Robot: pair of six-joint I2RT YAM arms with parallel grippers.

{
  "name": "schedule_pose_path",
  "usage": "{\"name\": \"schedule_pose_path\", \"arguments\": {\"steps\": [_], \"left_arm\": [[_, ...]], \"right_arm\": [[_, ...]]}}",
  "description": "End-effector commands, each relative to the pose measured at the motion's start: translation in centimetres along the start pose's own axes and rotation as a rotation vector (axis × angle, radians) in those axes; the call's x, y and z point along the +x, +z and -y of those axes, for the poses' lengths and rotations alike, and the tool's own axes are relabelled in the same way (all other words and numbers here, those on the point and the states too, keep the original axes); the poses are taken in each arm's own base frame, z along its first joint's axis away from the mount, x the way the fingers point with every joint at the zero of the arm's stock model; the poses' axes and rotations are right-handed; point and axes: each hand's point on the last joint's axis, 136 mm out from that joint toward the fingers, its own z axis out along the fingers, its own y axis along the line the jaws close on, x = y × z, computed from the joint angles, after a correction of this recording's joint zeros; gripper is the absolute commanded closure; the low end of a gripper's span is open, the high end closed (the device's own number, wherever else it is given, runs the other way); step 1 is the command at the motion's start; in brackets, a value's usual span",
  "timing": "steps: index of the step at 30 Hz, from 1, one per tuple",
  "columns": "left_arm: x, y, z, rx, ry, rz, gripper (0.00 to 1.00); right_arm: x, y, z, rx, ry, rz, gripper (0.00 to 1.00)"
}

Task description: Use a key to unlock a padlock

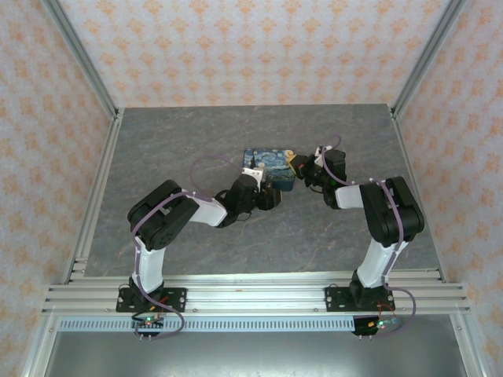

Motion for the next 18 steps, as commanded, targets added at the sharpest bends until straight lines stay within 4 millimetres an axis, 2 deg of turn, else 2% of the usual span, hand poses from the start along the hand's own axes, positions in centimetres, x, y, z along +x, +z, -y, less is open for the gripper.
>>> {"name": "schedule_pose_path", "arguments": {"steps": [1,6,10,14,18], "left_arm": [[-1.0,-0.1,-1.0,-0.094,0.060,0.030,0.36],[-1.0,0.5,-0.7,-0.083,0.064,0.024,0.36],[-1.0,0.9,1.4,0.020,0.057,0.011,0.36],[-1.6,0.4,4.3,0.172,0.012,0.024,0.36],[-2.4,-0.5,4.9,0.214,-0.052,0.055,0.36]], "right_arm": [[0.6,-0.1,1.8,0.035,0.026,-0.012,1.00],[0.6,-0.1,1.8,0.034,0.028,-0.014,1.00],[0.6,-0.1,1.8,0.035,0.028,-0.015,1.00],[0.6,-0.1,1.8,0.037,0.028,-0.017,1.00],[0.7,-0.1,1.8,0.038,0.025,-0.018,1.00]]}}
